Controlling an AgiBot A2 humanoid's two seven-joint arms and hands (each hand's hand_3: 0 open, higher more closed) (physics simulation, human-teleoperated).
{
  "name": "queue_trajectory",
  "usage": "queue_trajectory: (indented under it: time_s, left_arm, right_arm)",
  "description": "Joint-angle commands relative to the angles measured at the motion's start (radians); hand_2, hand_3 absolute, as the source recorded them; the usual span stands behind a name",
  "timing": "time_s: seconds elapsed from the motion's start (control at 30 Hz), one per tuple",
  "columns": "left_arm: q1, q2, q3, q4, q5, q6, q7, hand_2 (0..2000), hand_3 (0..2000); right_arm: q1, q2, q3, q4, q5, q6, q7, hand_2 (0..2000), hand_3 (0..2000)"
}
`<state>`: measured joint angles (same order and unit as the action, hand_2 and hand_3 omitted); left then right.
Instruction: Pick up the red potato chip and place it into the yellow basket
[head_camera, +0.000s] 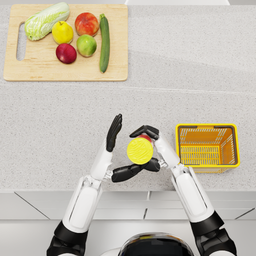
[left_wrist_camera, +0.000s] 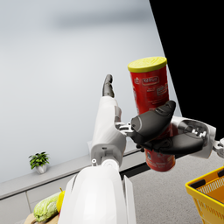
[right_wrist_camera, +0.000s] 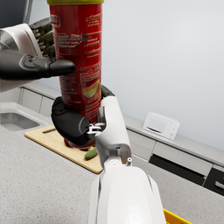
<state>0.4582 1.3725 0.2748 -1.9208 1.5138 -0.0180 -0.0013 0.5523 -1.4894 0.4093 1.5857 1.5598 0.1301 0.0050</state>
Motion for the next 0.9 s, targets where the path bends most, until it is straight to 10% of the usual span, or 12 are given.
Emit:
queue_trajectory:
  time_s: [0.03,0.4,0.63,0.67,0.7,0.8,0.83,0.9]
  left_arm:
    - [-0.101,-0.029,-0.216,-0.136,0.000,0.005,0.000,0,0]
    - [-0.108,-0.007,-0.372,-0.001,-0.001,0.018,0.001,0,0]
    - [-0.108,-0.004,-0.379,0.020,-0.001,0.018,0.001,0,0]
    - [-0.090,-0.006,-0.380,0.036,-0.001,0.018,0.001,0,0]
    - [-0.105,-0.003,-0.380,0.028,-0.001,0.018,0.001,0,0]
    - [-0.071,-0.006,-0.369,0.063,-0.001,0.018,0.001,0,0]
    - [-0.055,-0.007,-0.362,0.075,-0.001,0.018,0.001,0,0]
    - [0.002,-0.011,-0.352,0.105,-0.001,0.018,0.001,0,0]
  right_arm:
    - [0.024,-0.010,-0.249,0.040,0.000,-0.001,0.000,2000,2000]
    - [-0.053,-0.003,-0.550,-0.008,-0.002,0.004,-0.006,2000,2000]
    - [-0.103,-0.006,-0.571,-0.079,-0.001,0.060,-0.303,2000,2000]
    - [-0.115,-0.008,-0.565,-0.071,-0.001,0.090,-0.318,639,1673]
    - [-0.124,-0.009,-0.567,-0.053,-0.001,0.099,-0.329,0,1347]
    - [-0.113,-0.007,-0.548,-0.027,-0.002,0.110,-0.333,0,367]
    - [-0.105,-0.006,-0.537,-0.008,-0.002,0.055,-0.241,0,40]
    - [-0.072,0.002,-0.504,0.043,-0.002,-0.035,-0.126,0,0]
